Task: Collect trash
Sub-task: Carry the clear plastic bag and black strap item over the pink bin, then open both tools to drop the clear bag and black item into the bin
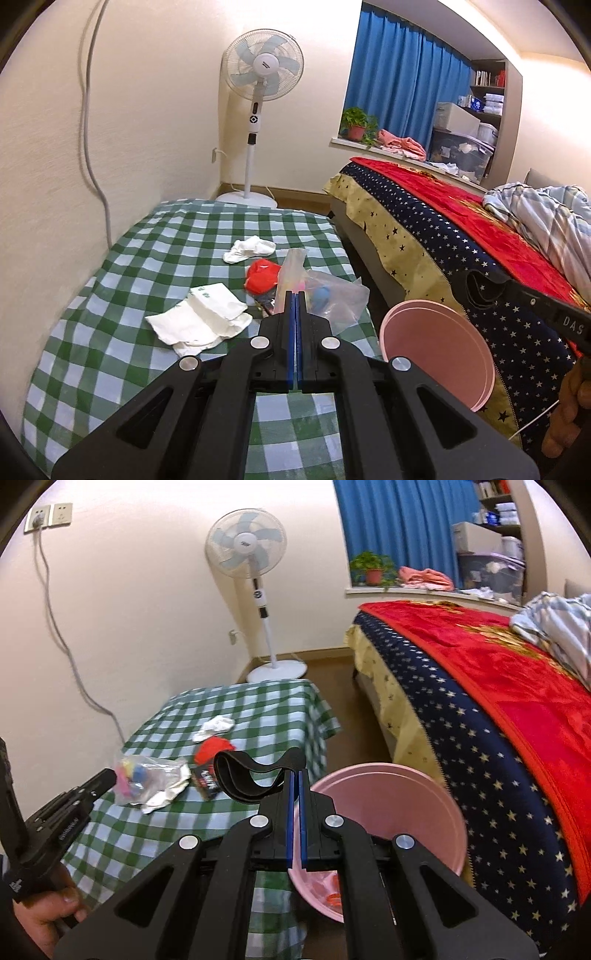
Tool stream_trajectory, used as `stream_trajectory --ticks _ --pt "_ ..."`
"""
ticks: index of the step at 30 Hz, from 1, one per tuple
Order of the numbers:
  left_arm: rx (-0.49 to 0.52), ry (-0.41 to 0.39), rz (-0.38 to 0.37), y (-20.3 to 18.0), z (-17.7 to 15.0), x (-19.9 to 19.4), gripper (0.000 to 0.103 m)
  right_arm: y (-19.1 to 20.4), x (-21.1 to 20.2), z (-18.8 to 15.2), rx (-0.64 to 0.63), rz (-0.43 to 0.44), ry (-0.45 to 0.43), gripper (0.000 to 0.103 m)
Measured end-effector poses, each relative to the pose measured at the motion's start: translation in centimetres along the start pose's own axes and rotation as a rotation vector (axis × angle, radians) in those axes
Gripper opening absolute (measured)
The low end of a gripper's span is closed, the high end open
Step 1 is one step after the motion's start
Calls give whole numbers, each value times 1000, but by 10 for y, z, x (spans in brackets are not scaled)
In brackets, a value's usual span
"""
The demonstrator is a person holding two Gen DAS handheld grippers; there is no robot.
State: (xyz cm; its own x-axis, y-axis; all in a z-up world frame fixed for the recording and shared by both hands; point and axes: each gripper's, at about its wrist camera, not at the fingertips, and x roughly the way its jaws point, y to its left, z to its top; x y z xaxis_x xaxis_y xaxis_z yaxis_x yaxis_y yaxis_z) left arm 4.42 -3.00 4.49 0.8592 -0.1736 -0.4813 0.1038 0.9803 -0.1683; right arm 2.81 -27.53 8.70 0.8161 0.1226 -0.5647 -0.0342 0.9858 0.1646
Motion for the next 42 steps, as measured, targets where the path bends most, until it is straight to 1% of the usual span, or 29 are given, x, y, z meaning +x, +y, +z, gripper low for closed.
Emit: stream_trajectory --ticks 4,8,11,22,31,42 --pt "-5 1 -18 -9 -3 7 0 -16 5 -2 55 -30 -1 2" --pt "11 -1 -37 -22 -5 14 0 -26 6 2 70 -73 -27 2" --pt "22 -1 -55 -31 -6 20 0 -32 9 2 89 -89 -24 2" --pt "8 35 -116 -59 -19 47 0 -44 14 1 91 -159 -28 2" --pt "52 50 -158 -87 -24 59 0 -56 16 -2 98 -236 -37 2" --pt "66 79 -191 -112 -32 73 0 -69 19 -5 125 -282 -27 2"
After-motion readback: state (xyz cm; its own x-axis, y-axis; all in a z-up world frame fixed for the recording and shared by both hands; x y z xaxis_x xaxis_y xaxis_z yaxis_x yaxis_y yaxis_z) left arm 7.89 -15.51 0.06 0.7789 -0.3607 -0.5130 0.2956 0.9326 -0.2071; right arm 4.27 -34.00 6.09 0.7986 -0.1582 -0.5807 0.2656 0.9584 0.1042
